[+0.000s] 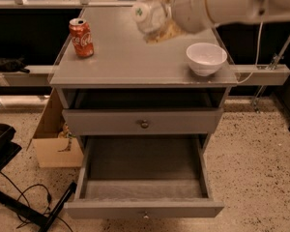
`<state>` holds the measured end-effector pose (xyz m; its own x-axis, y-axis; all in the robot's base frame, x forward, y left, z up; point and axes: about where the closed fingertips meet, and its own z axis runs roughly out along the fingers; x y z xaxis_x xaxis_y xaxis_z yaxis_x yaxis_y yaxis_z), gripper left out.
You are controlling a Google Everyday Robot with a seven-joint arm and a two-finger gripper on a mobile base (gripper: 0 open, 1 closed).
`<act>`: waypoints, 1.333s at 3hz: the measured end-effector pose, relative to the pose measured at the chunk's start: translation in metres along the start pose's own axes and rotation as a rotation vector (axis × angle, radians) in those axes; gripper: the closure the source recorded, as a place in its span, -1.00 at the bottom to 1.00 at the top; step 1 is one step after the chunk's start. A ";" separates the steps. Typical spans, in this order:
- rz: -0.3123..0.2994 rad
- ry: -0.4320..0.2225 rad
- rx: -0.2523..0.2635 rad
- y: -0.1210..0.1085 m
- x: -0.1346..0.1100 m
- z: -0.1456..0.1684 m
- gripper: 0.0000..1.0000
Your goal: Place blue plastic bottle into middle drawer
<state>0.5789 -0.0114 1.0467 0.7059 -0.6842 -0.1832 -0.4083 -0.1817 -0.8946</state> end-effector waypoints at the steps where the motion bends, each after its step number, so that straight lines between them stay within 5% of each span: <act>1: 0.230 -0.098 -0.079 0.119 0.019 0.024 1.00; 3: 0.438 -0.253 -0.290 0.340 -0.024 0.043 1.00; 4: 0.467 -0.319 -0.294 0.387 -0.034 0.077 1.00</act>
Offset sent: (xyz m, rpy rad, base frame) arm -0.1605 -0.0422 -0.3682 0.1325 0.6719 0.0541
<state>0.4417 -0.0042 0.6757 0.5341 -0.5024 -0.6800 -0.8246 -0.1321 -0.5500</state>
